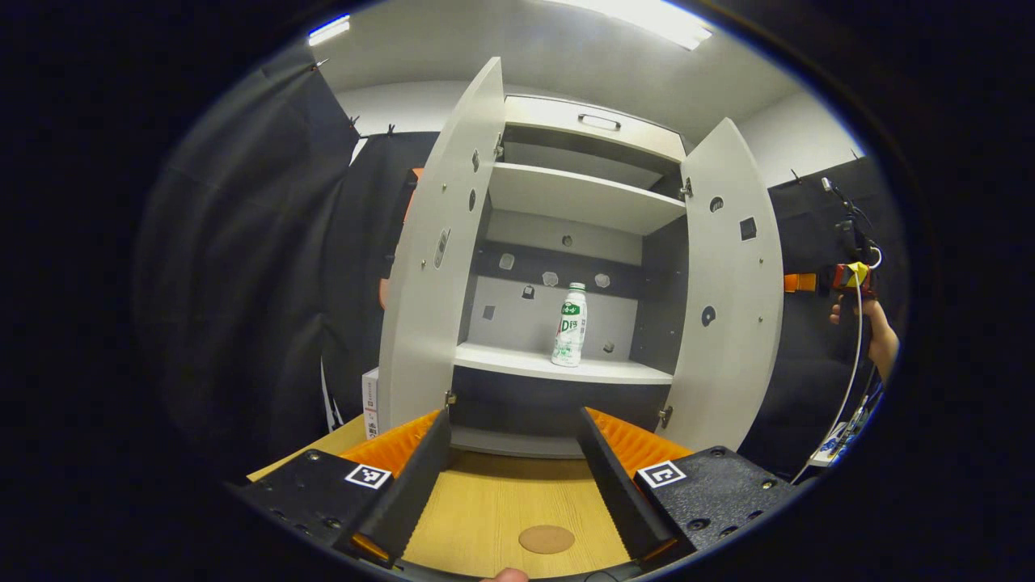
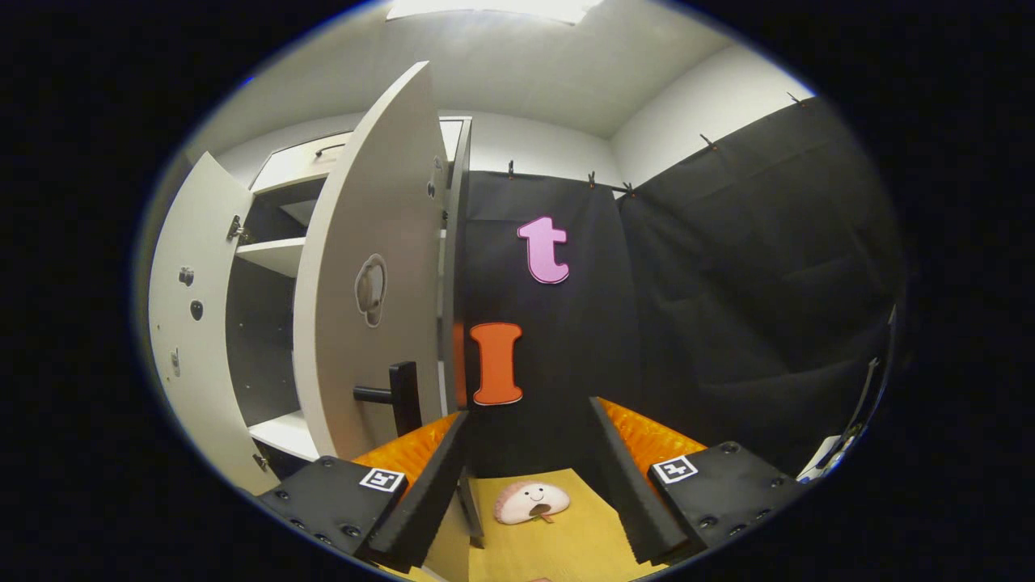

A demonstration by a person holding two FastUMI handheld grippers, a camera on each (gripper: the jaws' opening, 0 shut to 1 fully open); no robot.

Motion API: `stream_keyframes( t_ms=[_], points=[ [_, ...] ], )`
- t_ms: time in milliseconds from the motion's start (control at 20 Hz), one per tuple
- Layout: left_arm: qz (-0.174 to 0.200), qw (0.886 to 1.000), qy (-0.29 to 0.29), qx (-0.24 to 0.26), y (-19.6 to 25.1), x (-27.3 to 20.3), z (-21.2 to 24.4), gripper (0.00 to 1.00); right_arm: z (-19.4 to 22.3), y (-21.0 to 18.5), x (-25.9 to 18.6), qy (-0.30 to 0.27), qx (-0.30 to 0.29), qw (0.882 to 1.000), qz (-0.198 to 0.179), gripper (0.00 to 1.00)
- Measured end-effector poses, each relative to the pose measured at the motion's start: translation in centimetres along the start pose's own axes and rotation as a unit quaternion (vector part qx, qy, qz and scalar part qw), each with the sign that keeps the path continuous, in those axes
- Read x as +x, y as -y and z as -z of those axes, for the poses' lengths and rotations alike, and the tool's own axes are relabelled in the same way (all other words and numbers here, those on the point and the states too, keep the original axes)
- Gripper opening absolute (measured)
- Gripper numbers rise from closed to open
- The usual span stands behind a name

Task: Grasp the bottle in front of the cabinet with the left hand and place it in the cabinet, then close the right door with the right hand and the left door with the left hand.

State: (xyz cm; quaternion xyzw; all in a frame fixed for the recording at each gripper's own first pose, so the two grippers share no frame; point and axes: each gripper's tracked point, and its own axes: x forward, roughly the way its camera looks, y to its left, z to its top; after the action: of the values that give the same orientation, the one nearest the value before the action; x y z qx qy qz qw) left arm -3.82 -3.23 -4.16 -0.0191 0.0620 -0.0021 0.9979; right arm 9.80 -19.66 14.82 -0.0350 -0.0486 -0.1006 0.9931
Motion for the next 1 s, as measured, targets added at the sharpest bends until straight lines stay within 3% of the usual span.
stream_keyframes(
  t_ms=[50, 100, 150, 300, 350, 400, 1000],
  points=[
    [0.000, 1.000, 0.002, 0.001, -0.2, 0.2, -0.2, 0.96, 0.0, -0.7, -0.1, 0.000, -0.001, 1.000, -0.005, 0.95],
    [0.000, 1.000, 0.003, 0.001, -0.3, 0.2, -0.3, 0.96, -0.1, -1.3, -0.2, 0.002, -0.003, 1.000, -0.009, 0.86],
    [0.000, 1.000, 0.004, 0.001, -0.5, 0.3, -0.4, 0.96, -0.2, -1.9, -0.3, 0.003, -0.007, 1.000, -0.014, 0.95],
    [-0.004, 1.000, 0.003, 0.001, -1.3, 0.5, -0.4, 0.96, -0.2, -4.2, -0.5, 0.005, -0.016, 0.999, -0.031, 0.95],
    [-0.006, 1.000, 0.003, 0.002, -1.5, 0.5, -0.4, 0.96, -0.2, -4.9, -0.5, 0.005, -0.015, 0.999, -0.036, 0.86],
    [-0.009, 1.000, 0.004, 0.002, -1.8, 0.5, -0.6, 0.96, 0.0, -5.7, -0.5, 0.005, -0.012, 0.999, -0.042, 0.95],
    [-0.044, 0.999, 0.014, -0.006, -5.7, 1.3, -0.8, 0.96, 1.1, -16.2, 0.7, -0.009, 0.019, 0.989, -0.143, 0.95]
  ],
)
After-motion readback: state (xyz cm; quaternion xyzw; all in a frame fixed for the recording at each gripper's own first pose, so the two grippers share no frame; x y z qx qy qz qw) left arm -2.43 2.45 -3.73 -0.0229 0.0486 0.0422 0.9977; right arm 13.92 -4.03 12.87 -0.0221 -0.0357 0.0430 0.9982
